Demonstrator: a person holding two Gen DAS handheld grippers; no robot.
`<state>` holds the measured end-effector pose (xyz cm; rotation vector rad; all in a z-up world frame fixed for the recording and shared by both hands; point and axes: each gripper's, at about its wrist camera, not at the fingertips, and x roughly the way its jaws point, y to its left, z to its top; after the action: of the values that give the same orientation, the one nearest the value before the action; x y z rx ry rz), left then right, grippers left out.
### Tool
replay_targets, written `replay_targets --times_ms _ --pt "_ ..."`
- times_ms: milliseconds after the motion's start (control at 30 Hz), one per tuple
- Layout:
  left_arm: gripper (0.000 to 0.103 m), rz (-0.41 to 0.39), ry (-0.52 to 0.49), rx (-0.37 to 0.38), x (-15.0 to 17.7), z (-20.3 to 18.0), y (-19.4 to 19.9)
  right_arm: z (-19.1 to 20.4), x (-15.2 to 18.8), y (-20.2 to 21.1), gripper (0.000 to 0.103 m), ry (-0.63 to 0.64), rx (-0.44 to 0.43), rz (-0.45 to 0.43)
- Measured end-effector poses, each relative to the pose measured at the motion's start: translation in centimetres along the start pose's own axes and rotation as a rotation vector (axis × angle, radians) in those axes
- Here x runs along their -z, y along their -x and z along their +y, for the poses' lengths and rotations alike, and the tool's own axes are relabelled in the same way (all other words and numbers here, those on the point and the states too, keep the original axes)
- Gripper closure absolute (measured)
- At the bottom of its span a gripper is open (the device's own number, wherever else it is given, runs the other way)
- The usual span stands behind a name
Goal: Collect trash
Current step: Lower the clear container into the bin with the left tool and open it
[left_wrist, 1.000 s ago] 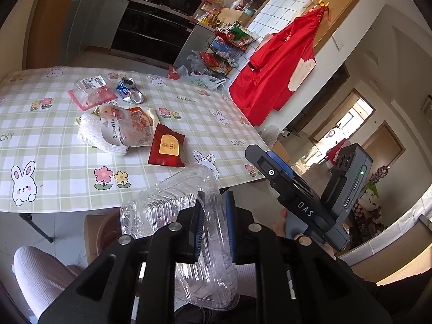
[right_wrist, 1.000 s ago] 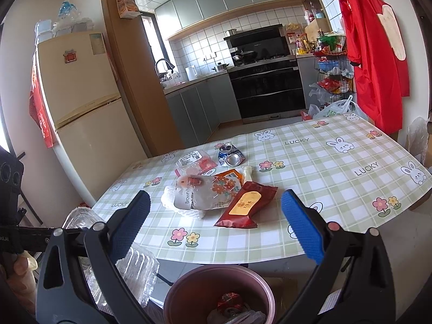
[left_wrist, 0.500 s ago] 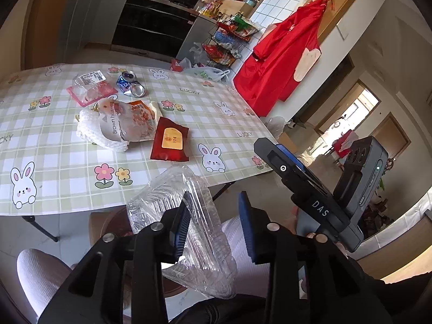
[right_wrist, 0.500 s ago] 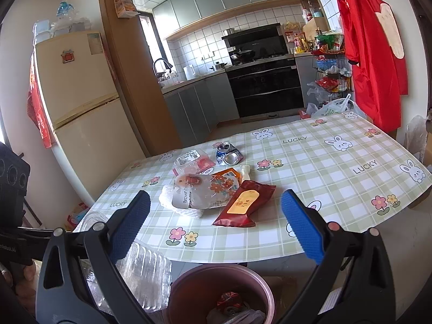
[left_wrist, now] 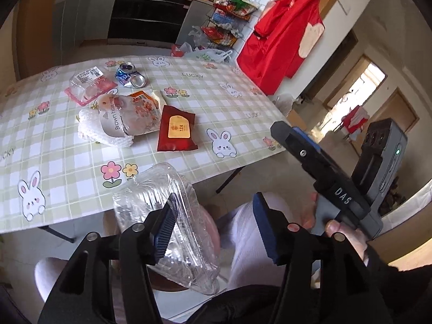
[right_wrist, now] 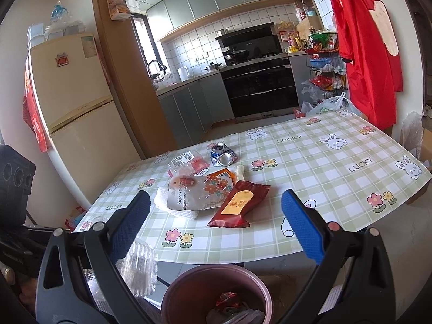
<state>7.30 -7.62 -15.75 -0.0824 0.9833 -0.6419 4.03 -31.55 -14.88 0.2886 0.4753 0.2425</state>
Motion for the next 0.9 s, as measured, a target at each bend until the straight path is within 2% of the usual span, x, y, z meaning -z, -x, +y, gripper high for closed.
replay_targets --times_ms 67,200,367,467,567,733,900 --pt "0.047 0.039 -0.063 -0.051 -0.4 -0.4 -0.5 -0.3 -0.1 0.1 0.007 -0.008 0.009 -0.007" --pt "0.045 0.093 -0.142 -0.097 -1.0 -0.8 -1.5 -1.0 -0.2 0.2 0.007 -0.033 0.022 -0.011" --pt "0.035 0.176 -0.227 -0.133 -0.5 -1.4 -3.4 -1.6 -0.3 0.3 0.007 -0.051 0.034 -0.012" --pt "0.026 0.223 -0.268 -0.170 -0.1 -1.5 -4.5 -1.9 -0.3 0.3 0.007 -0.058 0.038 -0.014" --pt "0.026 0.215 -0.268 -0.174 -0.2 -1.3 -4.6 -1.9 -0.3 0.2 0.007 -0.062 0.039 -0.014" --pt "0.024 0.161 -0.232 -0.164 -0.7 -1.1 -3.6 -1.8 -0.4 0.2 0.007 -0.061 0.043 -0.015" --pt "0.020 0.061 -0.146 -0.171 -1.5 0.4 -1.7 -1.9 -0.3 0.1 0.006 -0.064 0.045 -0.011"
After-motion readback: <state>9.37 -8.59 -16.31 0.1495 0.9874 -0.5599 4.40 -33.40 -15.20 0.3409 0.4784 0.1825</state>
